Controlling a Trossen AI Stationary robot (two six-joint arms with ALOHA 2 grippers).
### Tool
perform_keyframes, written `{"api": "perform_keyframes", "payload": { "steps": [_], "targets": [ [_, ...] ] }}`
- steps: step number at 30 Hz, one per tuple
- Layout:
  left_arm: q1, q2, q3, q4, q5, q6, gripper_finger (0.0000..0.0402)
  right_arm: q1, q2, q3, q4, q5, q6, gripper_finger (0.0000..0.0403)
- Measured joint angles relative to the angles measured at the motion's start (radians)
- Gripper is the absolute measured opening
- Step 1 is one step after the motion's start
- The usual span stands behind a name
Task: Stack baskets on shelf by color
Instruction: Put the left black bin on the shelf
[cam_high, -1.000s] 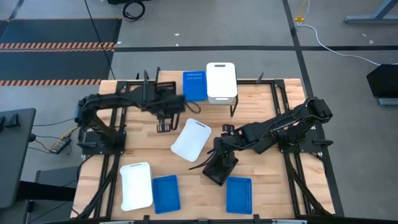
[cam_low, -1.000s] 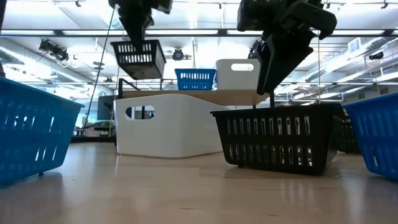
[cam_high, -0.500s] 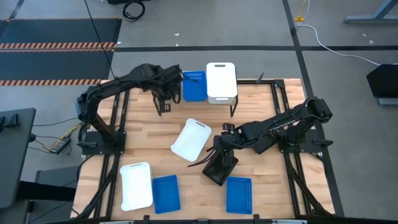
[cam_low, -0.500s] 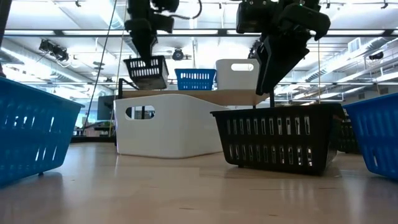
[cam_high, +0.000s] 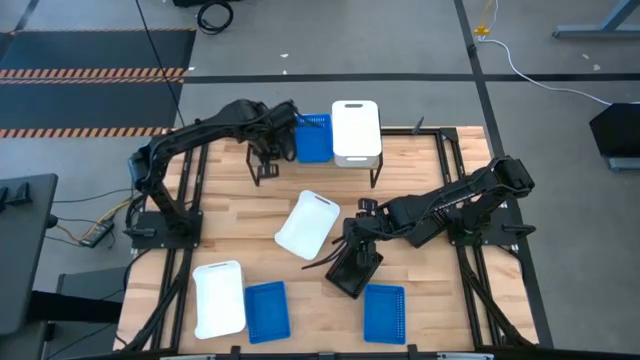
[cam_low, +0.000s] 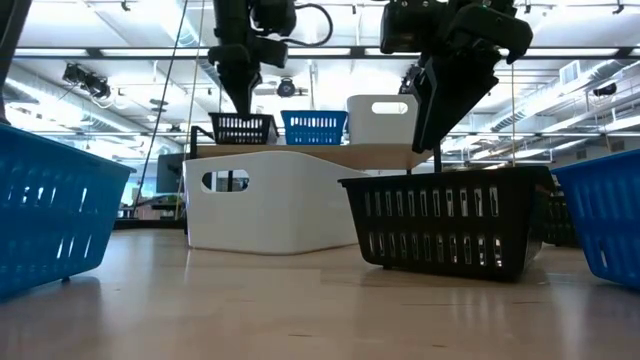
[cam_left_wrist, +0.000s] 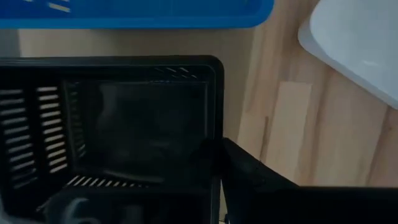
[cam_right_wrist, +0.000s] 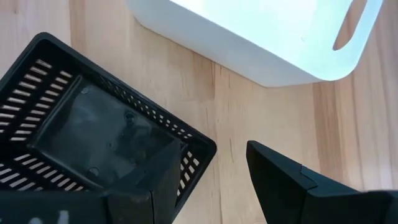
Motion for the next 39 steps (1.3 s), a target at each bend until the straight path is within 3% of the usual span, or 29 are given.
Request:
{"api": "perform_keyframes", "payload": {
  "steps": [10, 21, 39],
  "targets": [
    [-0.009, 0.001, 0.000, -0.056, 0.031, -0.029, 0.0048, 0.000, 0.000, 0.000, -0.004, -0.002, 0.000, 0.0191],
    [-0.008, 0.001, 0.000, -0.059, 0.030, -0.059, 0.0035, 0.000, 0.000, 0.000, -0.005, -0.002, 0.000, 0.0191],
    [-0.061, -0.005, 0.000, -0.107, -0.021, -0.085, 0.0052, 0.000, 0.000, 0.000, -0.011, -0.001, 0.003, 0.0191]
  ]
}}
